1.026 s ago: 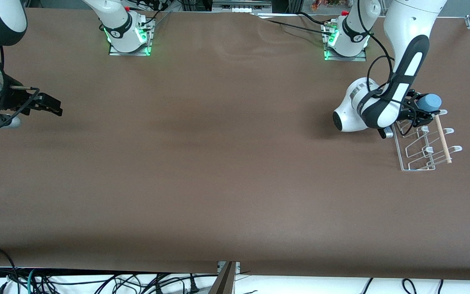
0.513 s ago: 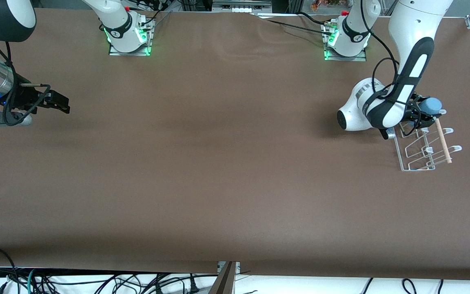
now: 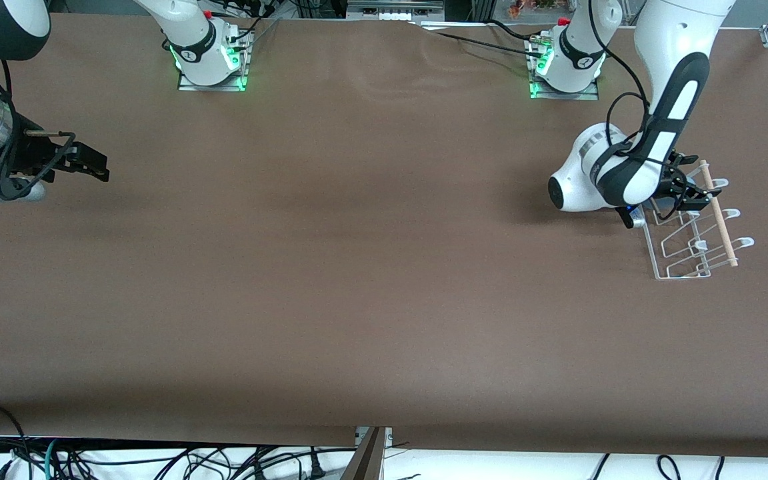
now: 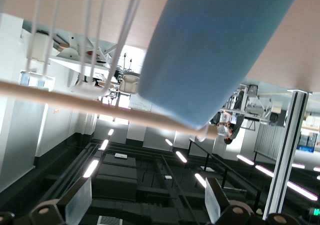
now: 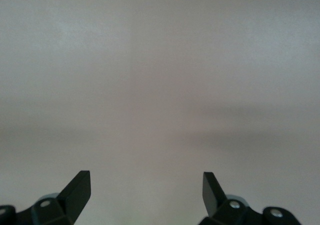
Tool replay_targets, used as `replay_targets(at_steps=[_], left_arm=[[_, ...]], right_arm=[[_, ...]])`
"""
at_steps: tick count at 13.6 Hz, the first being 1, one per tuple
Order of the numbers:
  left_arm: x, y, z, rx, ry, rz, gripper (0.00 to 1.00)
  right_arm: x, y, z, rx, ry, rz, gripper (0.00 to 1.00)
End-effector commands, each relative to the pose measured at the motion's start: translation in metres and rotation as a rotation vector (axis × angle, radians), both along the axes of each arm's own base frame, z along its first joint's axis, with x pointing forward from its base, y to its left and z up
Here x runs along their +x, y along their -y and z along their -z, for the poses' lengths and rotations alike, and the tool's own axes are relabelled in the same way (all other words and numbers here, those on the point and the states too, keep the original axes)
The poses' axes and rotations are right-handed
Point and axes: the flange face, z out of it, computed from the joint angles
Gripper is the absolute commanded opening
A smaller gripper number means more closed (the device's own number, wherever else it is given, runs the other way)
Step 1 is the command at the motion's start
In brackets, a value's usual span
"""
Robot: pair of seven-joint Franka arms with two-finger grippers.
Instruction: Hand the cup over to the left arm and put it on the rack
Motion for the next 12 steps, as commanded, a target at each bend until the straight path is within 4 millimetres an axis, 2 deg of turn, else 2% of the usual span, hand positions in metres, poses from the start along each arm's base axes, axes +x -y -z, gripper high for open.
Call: replay_targets(at_steps=[1, 4, 8, 12], left_arm=[[0.021, 0.026, -0.053, -0.152, 0.127, -0.105, 1.00], [0.054, 0.049, -0.097, -0.400, 0.253, -0.337, 1.00], [0.084, 0.083, -0.137, -0.661, 0.392, -0.584, 1.00], [0.109, 0.103, -0.168, -0.906, 0.562, -0.698, 1.00]], right_arm=[[0.001, -0.001, -0.007, -0.017, -0.005, -0.007, 0.99], [0.006, 0.001, -0.007, -0.025, 0.006, -0.021, 0.99], [0.009, -0.002, -0.004, -0.036, 0.005, -0.009, 0.99], [0.008, -0.006, -0.004, -0.035, 0.002, -0.017, 0.99]])
